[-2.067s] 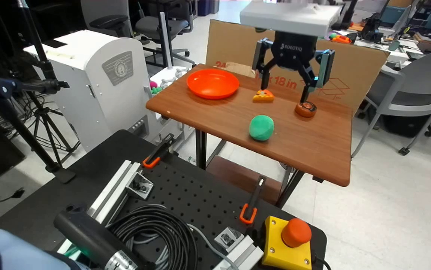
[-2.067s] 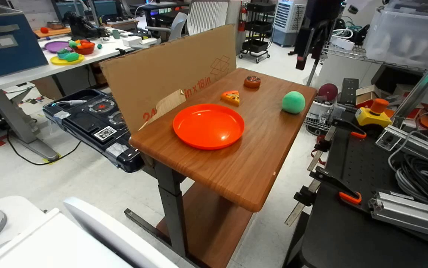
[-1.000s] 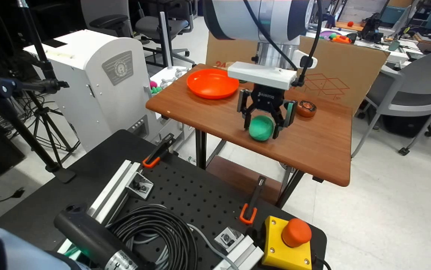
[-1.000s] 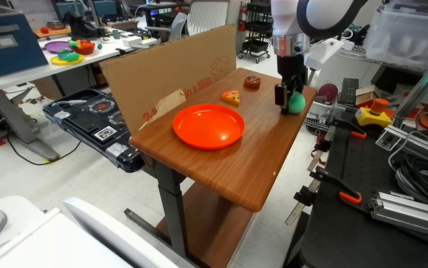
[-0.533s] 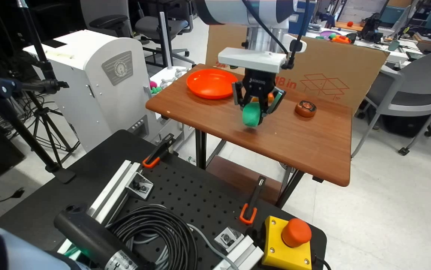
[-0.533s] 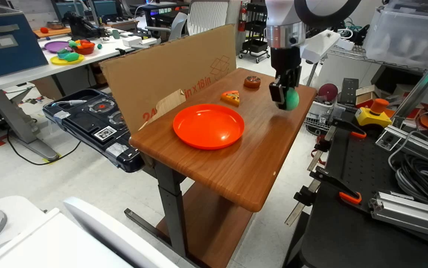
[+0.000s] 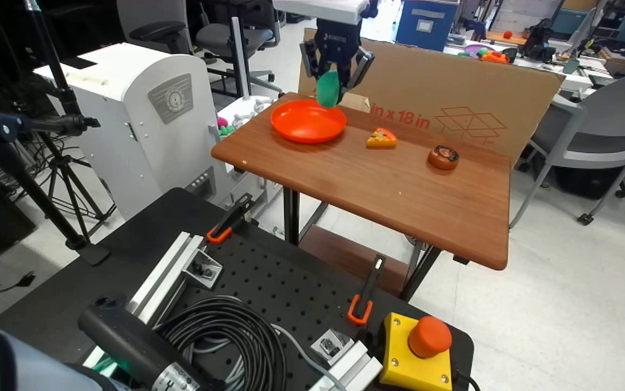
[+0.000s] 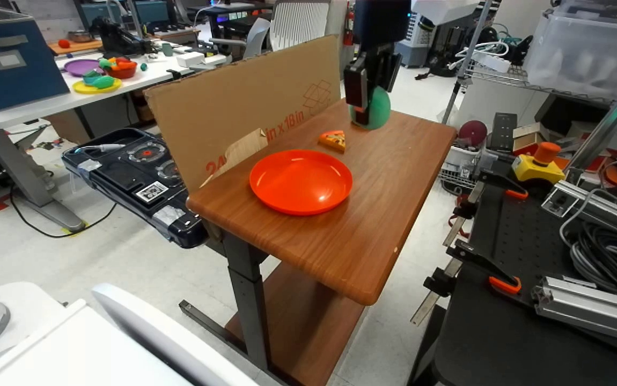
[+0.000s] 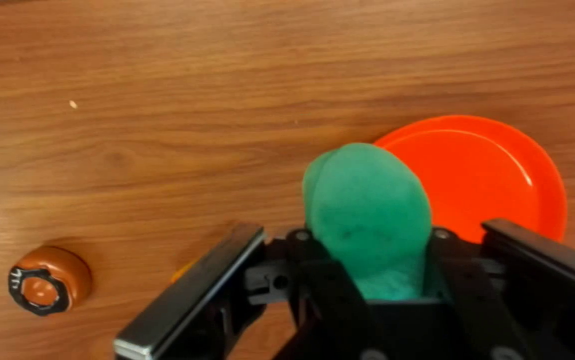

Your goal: Pick up the pee and put it on the orange plate

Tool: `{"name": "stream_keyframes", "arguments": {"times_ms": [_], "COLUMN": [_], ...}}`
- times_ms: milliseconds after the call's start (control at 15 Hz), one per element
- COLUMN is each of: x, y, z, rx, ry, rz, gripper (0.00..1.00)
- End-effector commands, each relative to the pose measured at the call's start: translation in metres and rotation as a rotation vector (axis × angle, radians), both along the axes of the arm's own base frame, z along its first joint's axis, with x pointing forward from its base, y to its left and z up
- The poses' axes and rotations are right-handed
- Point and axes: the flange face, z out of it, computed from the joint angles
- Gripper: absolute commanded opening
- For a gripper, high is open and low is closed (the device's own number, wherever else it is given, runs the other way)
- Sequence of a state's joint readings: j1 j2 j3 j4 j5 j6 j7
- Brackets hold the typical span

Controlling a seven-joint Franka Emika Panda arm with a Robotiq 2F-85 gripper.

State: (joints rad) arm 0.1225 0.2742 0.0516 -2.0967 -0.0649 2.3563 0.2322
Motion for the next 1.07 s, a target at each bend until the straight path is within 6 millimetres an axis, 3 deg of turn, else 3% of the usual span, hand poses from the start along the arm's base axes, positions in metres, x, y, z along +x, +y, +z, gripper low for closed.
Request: {"name": "stream_keyframes", "arguments": {"times_ms": [0,600,667,1000], "x": [0.024,0.057,0.06,0.07], "y": [0.028,0.072,0.073,0.079], "z": [-0.005,-0.073,-0.078,-0.093], "rx": [0.031,-0.05,-0.068,-0.121], "ry": [-0.038,0.009,0.01,0.027], "rz": [0.0,0.075,0.077,0.082], "gripper": [0.07,0.07,0.44,0.83]}}
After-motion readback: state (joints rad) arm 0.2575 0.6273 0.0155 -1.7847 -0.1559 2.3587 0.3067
